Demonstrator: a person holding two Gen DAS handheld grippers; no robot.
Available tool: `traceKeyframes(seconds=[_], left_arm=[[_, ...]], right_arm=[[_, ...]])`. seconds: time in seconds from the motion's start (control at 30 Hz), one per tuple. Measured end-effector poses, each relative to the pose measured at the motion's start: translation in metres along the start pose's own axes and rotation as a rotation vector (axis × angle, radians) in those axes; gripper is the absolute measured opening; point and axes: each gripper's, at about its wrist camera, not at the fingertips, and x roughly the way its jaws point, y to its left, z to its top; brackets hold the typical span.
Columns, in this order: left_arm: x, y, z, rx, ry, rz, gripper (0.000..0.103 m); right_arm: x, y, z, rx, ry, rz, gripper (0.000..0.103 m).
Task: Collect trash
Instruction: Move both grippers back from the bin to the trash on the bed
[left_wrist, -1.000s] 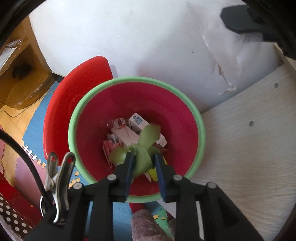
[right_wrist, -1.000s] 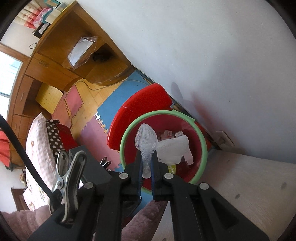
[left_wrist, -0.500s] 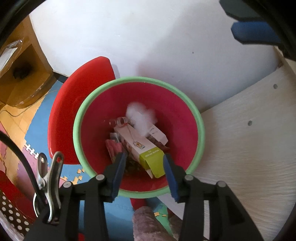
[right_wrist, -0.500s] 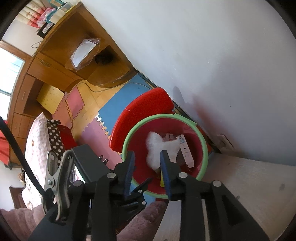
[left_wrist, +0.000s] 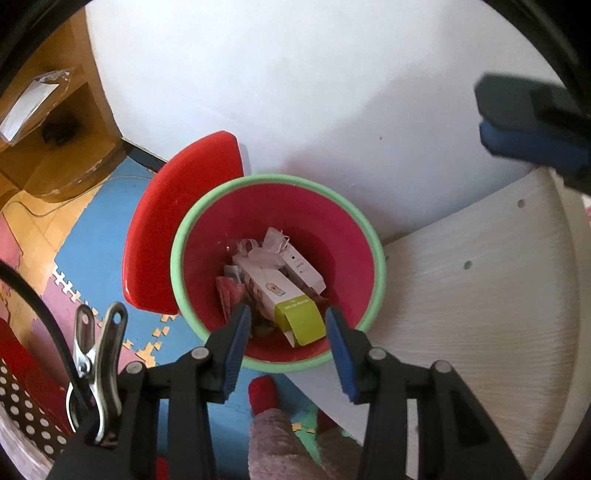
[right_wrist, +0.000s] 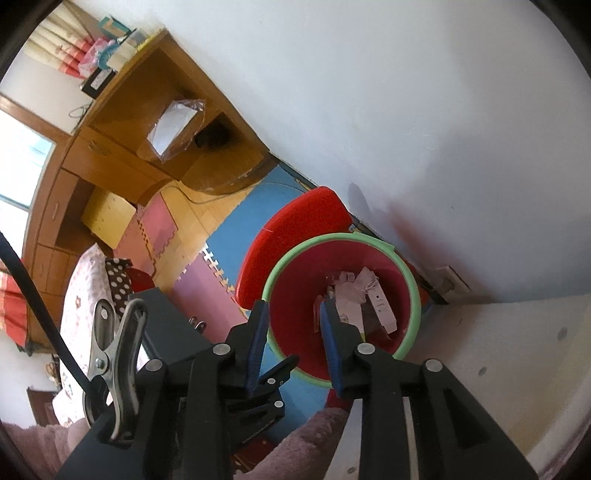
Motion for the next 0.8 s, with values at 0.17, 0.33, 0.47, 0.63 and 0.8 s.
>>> traceKeyframes(seconds=[0.17,0.33,0.47,0.63,0.8], left_arm=[[-0.025,-0.005,-0.001,0.003,-0.027,0.013,0.044],[-0.057,-0.014,0.005,0.010,-0.060,0.011,0.044],[-0.083,-0.022,0.011,0.012,-0.084,-0.001,0.044],[-0.111,-0.039,0.016,0.027,-0.100,-0.002,0.044],[-0.135,-0.059,0.018,0.075,-0.123,0.010,0.044]], right_arm=[[-0.021,0.004,-0.011,0.000,-0.044,0.005,0.030],[-0.046,0.007,-0.024,0.018,-0.091,0.019,0.030],[-0.072,0.008,-0.039,0.024,-0.142,0.024,0.030],[-0.101,0.006,-0.056,0.052,-0.196,0.041,0.030],[-0.130,-0.001,-0.073,0.081,-0.258,0.044,0.030]])
